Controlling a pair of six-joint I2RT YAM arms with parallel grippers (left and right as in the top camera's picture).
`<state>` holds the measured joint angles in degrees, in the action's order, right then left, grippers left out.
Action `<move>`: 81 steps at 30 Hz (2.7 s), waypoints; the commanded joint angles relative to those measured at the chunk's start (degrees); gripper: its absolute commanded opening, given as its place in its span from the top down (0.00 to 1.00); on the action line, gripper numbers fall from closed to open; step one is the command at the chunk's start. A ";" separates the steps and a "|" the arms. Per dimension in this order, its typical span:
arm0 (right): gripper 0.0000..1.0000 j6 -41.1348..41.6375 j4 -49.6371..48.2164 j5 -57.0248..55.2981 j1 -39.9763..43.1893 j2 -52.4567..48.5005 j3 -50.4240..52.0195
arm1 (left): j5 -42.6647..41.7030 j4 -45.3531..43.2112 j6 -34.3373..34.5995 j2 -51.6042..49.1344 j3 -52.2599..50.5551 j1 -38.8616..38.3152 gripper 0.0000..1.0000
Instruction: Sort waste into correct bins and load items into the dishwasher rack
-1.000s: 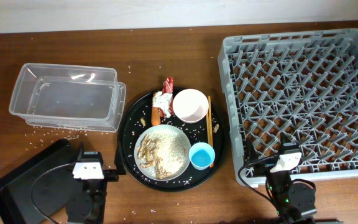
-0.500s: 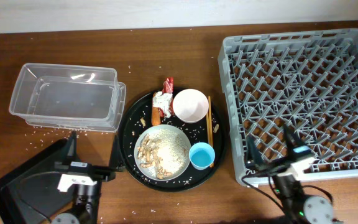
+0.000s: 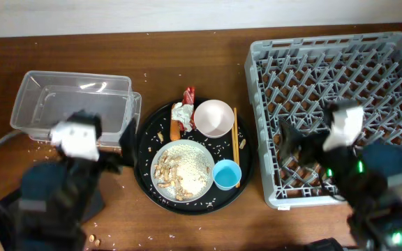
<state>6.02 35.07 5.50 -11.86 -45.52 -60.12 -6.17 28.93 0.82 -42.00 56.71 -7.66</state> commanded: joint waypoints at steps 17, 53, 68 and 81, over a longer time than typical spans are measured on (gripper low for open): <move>0.02 2.60 16.46 8.79 0.37 -25.33 -17.84 | -16.13 21.59 -5.68 -36.83 17.11 -12.63 0.05; 0.01 4.70 24.20 10.88 7.76 -25.35 -17.79 | -24.55 35.80 -5.66 -56.11 39.34 -19.45 1.00; 0.12 -10.91 5.95 53.92 5.09 -25.38 -17.79 | -78.42 36.02 -14.69 -57.53 36.15 -1.55 1.00; 0.28 -13.22 1.90 51.01 -4.98 -31.32 -17.79 | -80.19 36.09 -14.67 -57.53 36.15 -1.55 1.00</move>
<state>-6.35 37.65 56.47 -15.42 -74.37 -77.10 -83.77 65.08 -12.67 -99.61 93.25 -9.23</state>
